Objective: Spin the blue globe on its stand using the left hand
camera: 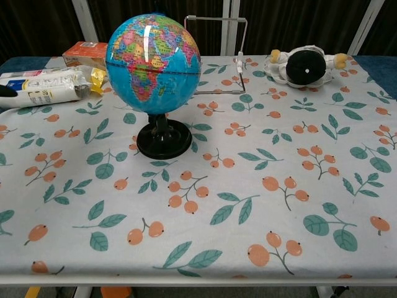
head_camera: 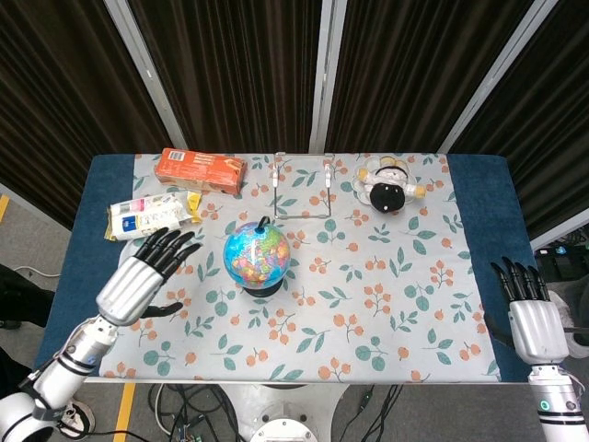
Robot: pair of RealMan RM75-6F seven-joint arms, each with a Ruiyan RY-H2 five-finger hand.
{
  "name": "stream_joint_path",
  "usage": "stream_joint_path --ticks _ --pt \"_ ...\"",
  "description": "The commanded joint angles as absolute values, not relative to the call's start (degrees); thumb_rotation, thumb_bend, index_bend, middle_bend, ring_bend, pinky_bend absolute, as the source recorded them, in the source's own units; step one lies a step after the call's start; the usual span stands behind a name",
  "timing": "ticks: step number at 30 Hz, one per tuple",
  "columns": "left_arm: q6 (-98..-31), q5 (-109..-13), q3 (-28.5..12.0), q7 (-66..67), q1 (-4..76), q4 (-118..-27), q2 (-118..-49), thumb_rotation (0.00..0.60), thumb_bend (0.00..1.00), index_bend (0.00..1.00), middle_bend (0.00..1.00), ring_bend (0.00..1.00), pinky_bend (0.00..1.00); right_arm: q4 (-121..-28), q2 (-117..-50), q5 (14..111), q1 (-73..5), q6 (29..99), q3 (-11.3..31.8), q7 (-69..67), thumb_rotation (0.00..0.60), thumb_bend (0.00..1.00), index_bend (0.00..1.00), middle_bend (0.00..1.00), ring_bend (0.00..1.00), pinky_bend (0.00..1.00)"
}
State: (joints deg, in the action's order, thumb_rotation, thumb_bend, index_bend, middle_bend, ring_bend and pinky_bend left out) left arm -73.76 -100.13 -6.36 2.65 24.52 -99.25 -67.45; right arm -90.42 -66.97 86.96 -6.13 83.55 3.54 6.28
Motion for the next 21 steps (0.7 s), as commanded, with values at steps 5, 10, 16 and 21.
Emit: stream_joint_path --ticks 5,10,16,21 --pt "-70.2 -101.21 -7.92 4.31 29.47 -99.52 -69.64 0.6 0.06 0.07 0.0 0.0 0.0 -90.32 -67.17 86.69 -6.23 83.37 3.6 6.39 0.6 0.24 0.0 0.0 0.0 0.0" --pt "-68.92 -101.71 -7.81 5.15 31.54 -100.22 -70.82 0.6 0.06 0.07 0.0 0.0 0.0 -89.78 -67.41 86.45 -6.23 83.22 3.56 6.01 0.6 0.24 0.0 0.0 0.0 0.0" --pt "-66.8 -101.91 -7.06 5.95 33.69 -100.05 -72.59 0.6 0.06 0.07 0.0 0.0 0.0 -89.18 -67.67 86.33 -6.24 83.15 3.53 5.47 0.6 0.24 0.0 0.0 0.0 0.0" --pt "-65.2 -101.18 -6.79 7.06 35.27 -99.3 -73.87 0.6 0.06 0.07 0.0 0.0 0.0 -88.74 -67.75 86.21 -6.14 83.27 3.53 4.92 0.6 0.24 0.0 0.0 0.0 0.0"
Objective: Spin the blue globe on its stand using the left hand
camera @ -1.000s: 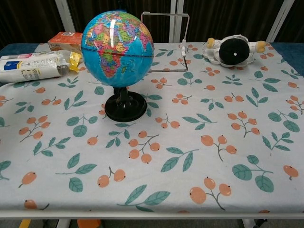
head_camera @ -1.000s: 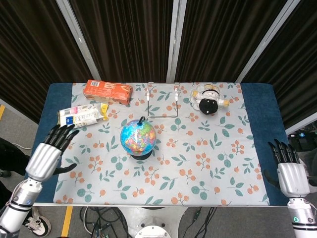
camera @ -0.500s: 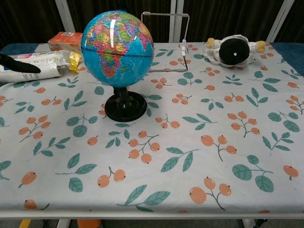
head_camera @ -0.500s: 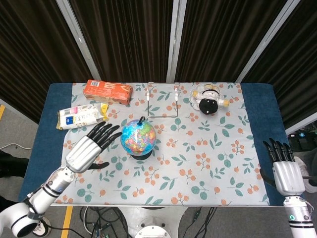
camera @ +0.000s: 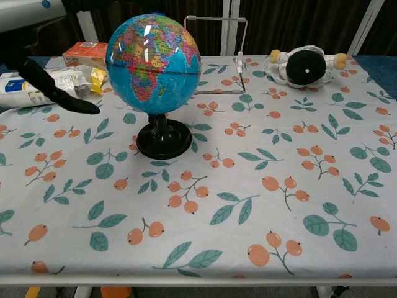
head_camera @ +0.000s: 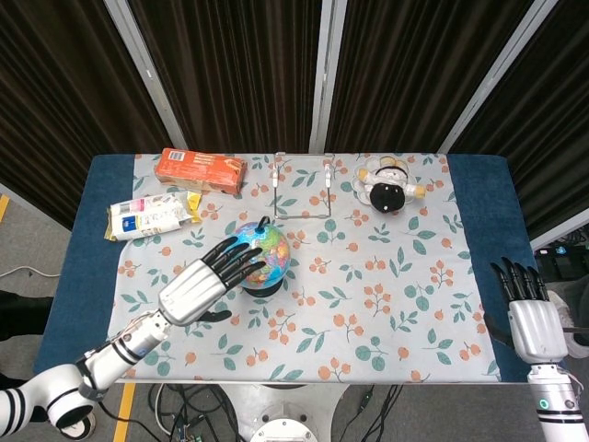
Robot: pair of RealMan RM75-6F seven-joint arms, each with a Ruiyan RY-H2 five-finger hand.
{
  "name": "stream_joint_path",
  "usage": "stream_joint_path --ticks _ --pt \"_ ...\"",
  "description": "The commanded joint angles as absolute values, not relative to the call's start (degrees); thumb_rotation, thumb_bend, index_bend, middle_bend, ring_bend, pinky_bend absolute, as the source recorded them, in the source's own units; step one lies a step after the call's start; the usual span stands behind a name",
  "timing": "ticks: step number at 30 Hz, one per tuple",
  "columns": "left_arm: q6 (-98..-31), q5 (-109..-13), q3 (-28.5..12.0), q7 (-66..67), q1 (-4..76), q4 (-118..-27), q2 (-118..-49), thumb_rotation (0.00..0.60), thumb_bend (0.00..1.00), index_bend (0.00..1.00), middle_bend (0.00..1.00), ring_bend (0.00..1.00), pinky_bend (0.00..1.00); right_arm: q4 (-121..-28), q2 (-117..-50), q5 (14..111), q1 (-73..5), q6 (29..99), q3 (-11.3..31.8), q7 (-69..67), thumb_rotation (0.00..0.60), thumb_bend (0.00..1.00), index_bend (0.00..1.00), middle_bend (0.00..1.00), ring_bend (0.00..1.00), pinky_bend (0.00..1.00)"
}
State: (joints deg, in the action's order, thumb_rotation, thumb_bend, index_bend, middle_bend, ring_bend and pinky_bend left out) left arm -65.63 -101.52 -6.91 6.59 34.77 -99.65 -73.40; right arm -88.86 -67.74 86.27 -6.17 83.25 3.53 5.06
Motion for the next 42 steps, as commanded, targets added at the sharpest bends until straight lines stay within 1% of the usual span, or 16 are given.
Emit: stream_joint_path --ticks 1,16,26,42 --pt "-65.11 -101.03 -6.77 7.22 35.43 -99.18 -74.02 0.6 0.06 0.07 0.0 0.0 0.0 -88.67 -67.76 86.18 -6.12 83.28 3.54 4.82 0.6 0.24 0.0 0.0 0.0 0.0" --pt "-65.52 -98.82 -4.79 9.76 35.32 -97.36 -75.06 0.6 0.06 0.07 0.0 0.0 0.0 -88.41 -67.8 86.09 -6.07 83.38 3.55 4.34 0.6 0.24 0.0 0.0 0.0 0.0" --pt "-66.17 -97.58 -4.54 9.95 35.37 -97.01 -75.22 0.6 0.06 0.07 0.0 0.0 0.0 -88.22 -67.92 85.94 -6.1 83.08 3.44 4.16 0.6 0.24 0.0 0.0 0.0 0.0" --pt "-69.99 -93.47 -2.84 12.52 30.7 -96.77 -71.9 0.6 0.06 0.07 0.0 0.0 0.0 -88.22 -68.15 85.8 -6.19 82.75 3.33 4.41 0.6 0.24 0.0 0.0 0.0 0.0"
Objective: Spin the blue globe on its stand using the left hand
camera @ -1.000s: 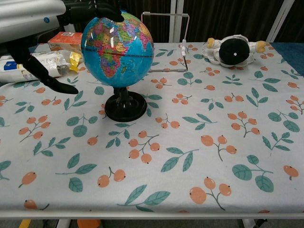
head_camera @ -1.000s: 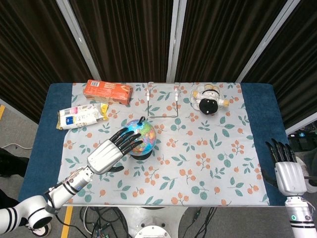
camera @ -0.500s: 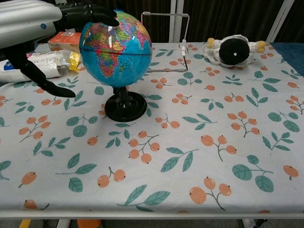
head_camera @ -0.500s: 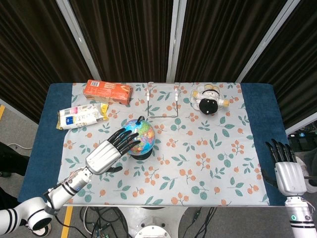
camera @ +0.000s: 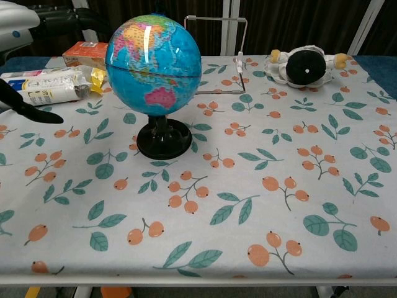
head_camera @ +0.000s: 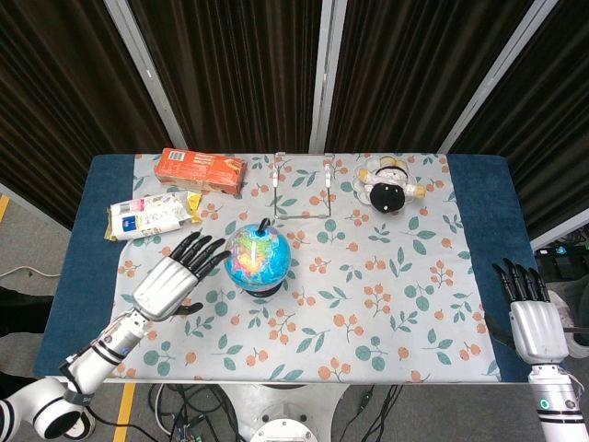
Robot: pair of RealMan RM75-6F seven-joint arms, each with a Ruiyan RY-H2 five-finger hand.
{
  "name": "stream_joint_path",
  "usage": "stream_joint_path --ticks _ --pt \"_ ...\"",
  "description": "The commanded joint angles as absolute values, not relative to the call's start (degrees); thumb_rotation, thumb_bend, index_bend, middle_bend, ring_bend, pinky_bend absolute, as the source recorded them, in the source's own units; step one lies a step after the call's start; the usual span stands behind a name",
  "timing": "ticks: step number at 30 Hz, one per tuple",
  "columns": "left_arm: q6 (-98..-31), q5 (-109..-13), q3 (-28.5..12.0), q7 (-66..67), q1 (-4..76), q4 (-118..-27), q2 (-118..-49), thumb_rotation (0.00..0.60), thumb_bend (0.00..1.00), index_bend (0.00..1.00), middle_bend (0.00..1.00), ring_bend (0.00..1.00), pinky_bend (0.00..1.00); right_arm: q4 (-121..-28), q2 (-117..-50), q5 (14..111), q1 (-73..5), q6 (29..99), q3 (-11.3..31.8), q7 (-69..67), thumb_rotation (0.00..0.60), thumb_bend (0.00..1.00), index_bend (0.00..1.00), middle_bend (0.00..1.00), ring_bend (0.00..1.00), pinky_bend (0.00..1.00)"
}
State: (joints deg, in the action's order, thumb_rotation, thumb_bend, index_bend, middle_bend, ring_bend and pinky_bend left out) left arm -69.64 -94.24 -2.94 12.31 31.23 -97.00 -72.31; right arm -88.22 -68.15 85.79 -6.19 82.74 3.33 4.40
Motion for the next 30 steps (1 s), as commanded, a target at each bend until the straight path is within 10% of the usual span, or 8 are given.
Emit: stream_joint_path --ticks 1,30 --pt "-70.1 -93.06 -2.83 12.58 30.45 -96.72 -71.73 0.6 0.06 0.07 0.0 0.0 0.0 -88.22 -68.15 85.81 -6.18 82.78 3.34 4.42 0.6 0.24 0.0 0.0 0.0 0.0" --pt "-69.36 -98.62 -3.64 11.52 34.2 -98.42 -76.63 0.6 0.09 0.07 0.02 0.0 0.0 -87.29 -68.58 85.54 -6.12 82.65 3.32 3.62 0.6 0.24 0.0 0.0 0.0 0.0"
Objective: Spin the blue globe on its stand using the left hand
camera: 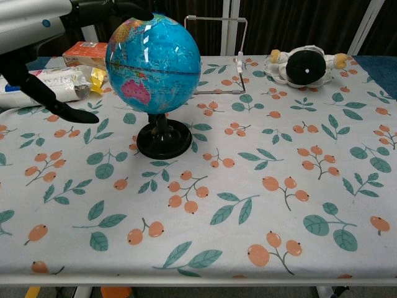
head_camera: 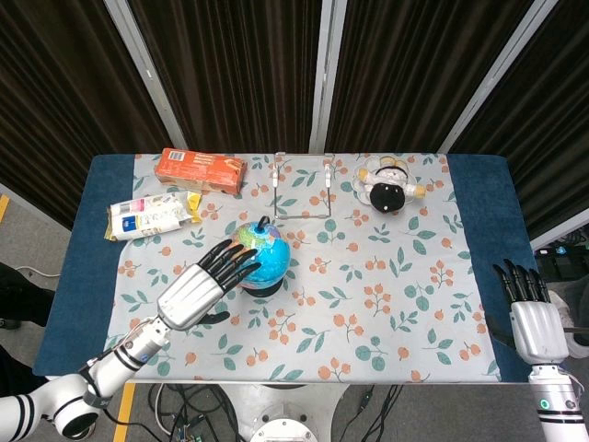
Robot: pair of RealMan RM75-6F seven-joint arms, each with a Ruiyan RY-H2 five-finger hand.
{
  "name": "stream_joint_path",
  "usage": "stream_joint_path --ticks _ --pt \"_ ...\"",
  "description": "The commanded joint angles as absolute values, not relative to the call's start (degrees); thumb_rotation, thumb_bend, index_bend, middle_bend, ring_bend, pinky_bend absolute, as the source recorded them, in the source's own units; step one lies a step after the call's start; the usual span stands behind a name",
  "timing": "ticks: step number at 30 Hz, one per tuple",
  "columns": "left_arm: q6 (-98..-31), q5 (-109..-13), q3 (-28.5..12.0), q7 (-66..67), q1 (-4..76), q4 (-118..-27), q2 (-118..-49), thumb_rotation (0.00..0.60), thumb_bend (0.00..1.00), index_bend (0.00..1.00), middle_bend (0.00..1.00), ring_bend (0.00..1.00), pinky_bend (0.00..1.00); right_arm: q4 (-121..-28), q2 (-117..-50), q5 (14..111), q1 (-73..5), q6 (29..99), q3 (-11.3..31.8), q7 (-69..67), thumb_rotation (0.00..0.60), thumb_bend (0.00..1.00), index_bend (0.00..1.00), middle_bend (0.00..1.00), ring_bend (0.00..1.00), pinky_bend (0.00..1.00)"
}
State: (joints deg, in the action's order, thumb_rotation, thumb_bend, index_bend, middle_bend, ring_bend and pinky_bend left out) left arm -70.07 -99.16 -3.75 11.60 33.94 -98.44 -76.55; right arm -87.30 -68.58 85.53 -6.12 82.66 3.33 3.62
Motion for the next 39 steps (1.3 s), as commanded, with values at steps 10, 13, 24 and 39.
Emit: stream_joint_path --ticks 10,13,24,39 --pt "-67.57 -96.26 -3.96 10.6 34.95 -98.0 -76.73 0.6 0.09 0.07 0.04 0.0 0.0 -87.4 -68.58 85.56 -6.17 82.66 3.37 3.66 0.6 0.24 0.0 0.0 0.0 0.0" --pt "-67.94 -96.08 -3.94 10.76 34.78 -97.68 -76.65 0.6 0.09 0.07 0.04 0.0 0.0 -87.53 -68.51 85.64 -6.18 82.67 3.35 3.65 0.6 0.24 0.0 0.0 0.0 0.0" --pt "-71.19 -94.87 -1.97 10.47 31.22 -96.29 -74.26 0.6 0.09 0.07 0.11 0.0 0.0 -87.9 -68.34 85.57 -6.23 82.59 3.39 3.78 0.6 0.24 0.0 0.0 0.0 0.0" --pt "-76.96 -97.93 -3.0 4.71 29.74 -94.28 -73.76 0.6 0.09 0.07 0.11 0.0 0.0 -87.85 -68.39 85.44 -6.26 82.41 3.35 3.89 0.6 0.24 0.0 0.0 0.0 0.0"
